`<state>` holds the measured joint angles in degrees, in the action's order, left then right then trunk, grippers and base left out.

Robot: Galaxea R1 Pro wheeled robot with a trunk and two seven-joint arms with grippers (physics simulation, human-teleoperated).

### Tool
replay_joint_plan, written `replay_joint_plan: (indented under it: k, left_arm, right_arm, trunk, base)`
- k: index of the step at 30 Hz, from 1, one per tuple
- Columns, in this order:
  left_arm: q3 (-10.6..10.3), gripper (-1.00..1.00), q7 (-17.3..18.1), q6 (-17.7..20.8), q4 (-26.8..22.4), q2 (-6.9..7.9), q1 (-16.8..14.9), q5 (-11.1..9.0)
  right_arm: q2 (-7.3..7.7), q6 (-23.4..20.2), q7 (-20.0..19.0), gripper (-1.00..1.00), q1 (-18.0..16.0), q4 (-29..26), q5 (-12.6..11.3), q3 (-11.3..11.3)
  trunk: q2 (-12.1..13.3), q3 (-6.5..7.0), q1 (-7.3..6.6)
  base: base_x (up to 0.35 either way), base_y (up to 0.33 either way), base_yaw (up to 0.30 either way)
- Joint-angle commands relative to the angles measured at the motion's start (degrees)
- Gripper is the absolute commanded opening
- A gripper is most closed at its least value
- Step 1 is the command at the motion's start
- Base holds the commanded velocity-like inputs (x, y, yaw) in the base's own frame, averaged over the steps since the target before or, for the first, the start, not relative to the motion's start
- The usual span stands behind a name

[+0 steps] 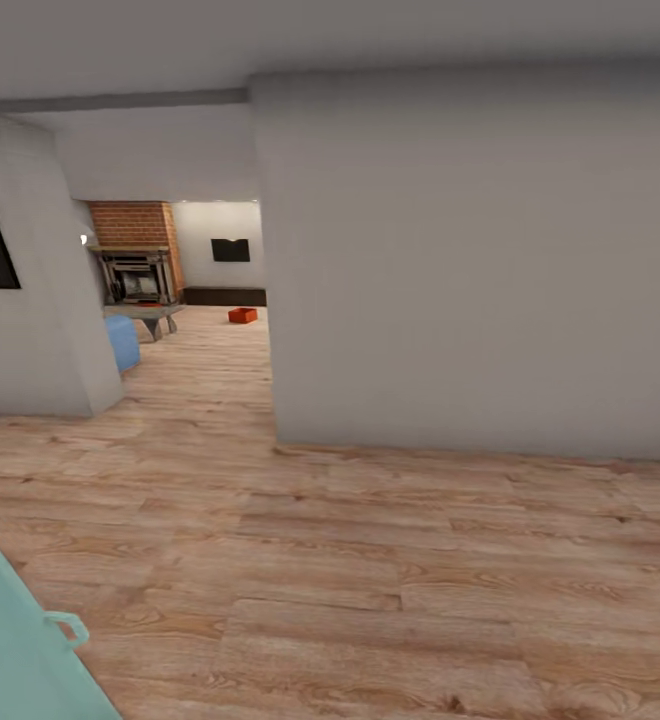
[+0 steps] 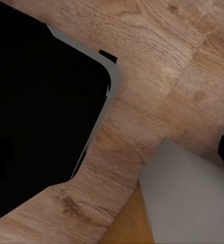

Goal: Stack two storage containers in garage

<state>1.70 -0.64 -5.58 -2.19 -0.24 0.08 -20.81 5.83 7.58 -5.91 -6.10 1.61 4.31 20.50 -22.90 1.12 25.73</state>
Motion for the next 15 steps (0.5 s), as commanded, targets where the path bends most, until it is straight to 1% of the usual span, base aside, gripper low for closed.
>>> replay_joint_plan:
  k: [1, 15]
  left_arm:
    - [0.15, 1.0, -0.07, -0.13, -0.01, -0.02, 0.01, -0.13]
    - [0.15, 1.0, -0.07, -0.22, -0.01, -0.09, 0.01, -0.11]
  right_arm:
    - [0.04, 0.39, -0.11, 1.0, -0.07, 0.16, 0.44, -0.11]
    - [0.21, 0.84, -0.07, 1.0, -0.07, 0.15, 0.92, 0.02]
  trunk:
    - [-0.02, -0.01, 0.05]
    - [-0.02, -0.01, 0.05]
  base:
    - [0.323, 0.0, 0.058]
    - [0.323, 0.0, 0.009]
